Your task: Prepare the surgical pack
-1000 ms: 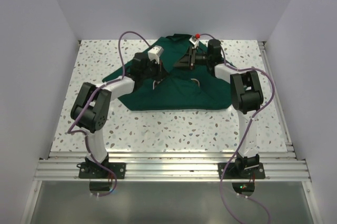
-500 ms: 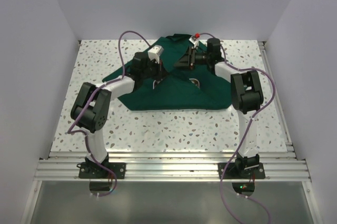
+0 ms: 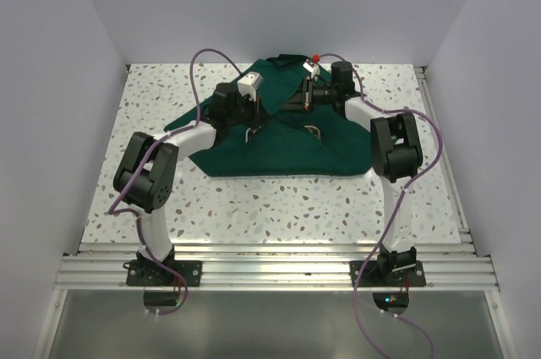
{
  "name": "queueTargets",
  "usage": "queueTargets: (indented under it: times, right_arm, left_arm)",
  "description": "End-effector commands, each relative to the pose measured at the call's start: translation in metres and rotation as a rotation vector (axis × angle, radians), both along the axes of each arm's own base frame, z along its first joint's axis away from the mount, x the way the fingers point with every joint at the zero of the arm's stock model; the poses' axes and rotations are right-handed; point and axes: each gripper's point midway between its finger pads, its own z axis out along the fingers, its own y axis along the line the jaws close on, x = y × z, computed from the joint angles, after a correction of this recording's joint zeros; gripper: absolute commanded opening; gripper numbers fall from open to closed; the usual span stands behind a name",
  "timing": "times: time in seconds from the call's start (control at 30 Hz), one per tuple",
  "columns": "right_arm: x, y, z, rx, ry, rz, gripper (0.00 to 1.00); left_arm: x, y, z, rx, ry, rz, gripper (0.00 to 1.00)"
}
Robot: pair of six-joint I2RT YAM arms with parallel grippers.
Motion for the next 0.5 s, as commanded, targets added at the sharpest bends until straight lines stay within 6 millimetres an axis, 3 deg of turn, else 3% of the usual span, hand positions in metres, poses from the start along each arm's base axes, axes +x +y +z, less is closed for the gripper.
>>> queueTargets:
  times: [0.0, 0.07, 0.27, 0.47]
  right_arm:
    - [0.014, -0.002, 0.010, -0.012, -0.046, -0.028, 0.08]
    - [0.018, -0.002, 0.006, -0.023, -0.044, -0.044, 0.00]
    - [0.031, -0.008, -0.016, -0.137, -0.020, -0.105, 0.00]
    - [0.041, -0.016, -0.048, -0.237, 0.033, -0.149, 0.00]
  left_arm:
    - [0.013, -0.004, 0.028, -0.028, -0.086, -0.002, 0.00]
    - [0.013, -0.004, 0.028, -0.028, -0.085, 0.000, 0.00]
    - [0.017, -0.002, 0.023, -0.019, -0.069, 0.024, 0.00]
    - [0.017, 0.007, 0.027, -0.002, -0.077, 0.073, 0.23]
